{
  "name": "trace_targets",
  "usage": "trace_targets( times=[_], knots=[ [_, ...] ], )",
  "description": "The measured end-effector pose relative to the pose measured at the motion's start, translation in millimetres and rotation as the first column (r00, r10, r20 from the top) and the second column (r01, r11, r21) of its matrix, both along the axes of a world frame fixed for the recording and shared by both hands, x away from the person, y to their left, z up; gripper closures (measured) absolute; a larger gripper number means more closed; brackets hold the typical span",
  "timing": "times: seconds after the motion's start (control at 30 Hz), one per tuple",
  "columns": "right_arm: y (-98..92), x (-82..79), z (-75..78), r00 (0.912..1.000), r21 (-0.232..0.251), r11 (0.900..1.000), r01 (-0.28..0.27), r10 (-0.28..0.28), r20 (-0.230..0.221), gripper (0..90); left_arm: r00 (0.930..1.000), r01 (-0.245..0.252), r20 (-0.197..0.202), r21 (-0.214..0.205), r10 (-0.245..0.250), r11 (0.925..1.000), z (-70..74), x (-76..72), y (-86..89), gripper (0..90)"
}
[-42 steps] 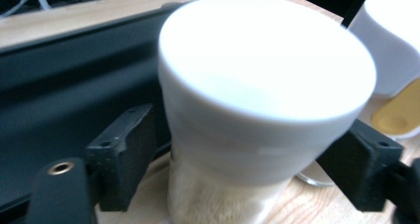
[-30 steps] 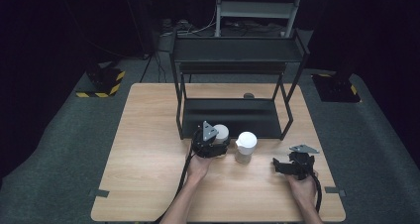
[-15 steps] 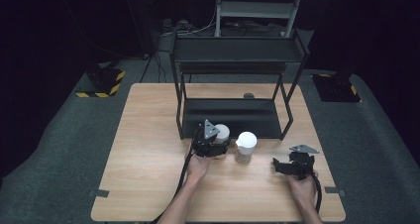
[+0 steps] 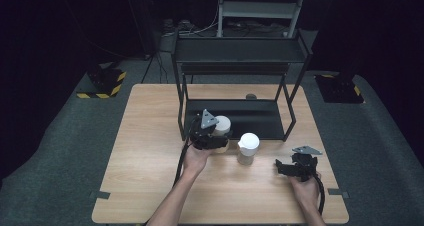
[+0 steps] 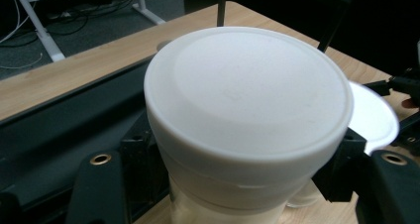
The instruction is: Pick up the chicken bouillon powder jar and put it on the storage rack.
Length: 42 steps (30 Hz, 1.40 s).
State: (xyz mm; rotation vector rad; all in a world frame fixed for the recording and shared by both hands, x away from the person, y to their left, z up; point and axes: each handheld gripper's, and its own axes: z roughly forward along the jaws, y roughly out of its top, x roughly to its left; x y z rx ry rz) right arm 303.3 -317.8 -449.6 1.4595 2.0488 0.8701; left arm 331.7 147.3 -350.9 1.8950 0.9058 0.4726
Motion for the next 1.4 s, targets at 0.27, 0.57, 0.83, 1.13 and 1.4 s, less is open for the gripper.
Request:
trace_targets(
  times=[0.27,0.57,0.83,1.13,1.4],
  knots=[
    [0.0,-0.1,0.0,1.0000,0.000,1.0000,0.000,0.000,0.000,2.1,0.9995,0.032,0.002,-0.002,-0.032,0.9995,38.5,7.2,5.3,34.6],
    [0.0,-0.1,-0.1,1.0000,-0.001,1.0000,0.000,0.000,0.001,2.2,0.9982,0.060,0.011,-0.017,-0.060,0.9981,79.7,16.8,12.5,34.6],
    [0.1,-0.2,-0.1,1.0000,-0.001,1.0000,0.000,0.000,0.002,2.2,0.9959,0.084,0.036,-0.019,-0.084,0.9962,122.7,25.9,15.6,34.5],
    [0.1,-0.2,-0.2,1.0000,0.000,1.0000,0.001,-0.001,0.002,2.2,0.9954,0.083,0.049,-0.018,-0.082,0.9964,173.5,38.7,16.2,34.5],
    [0.3,-0.2,0.0,1.0000,0.001,1.0000,0.003,-0.003,0.000,2.3,0.9969,0.060,0.052,-0.018,-0.059,0.9980,213.9,54.5,16.3,34.5]
  ],
)
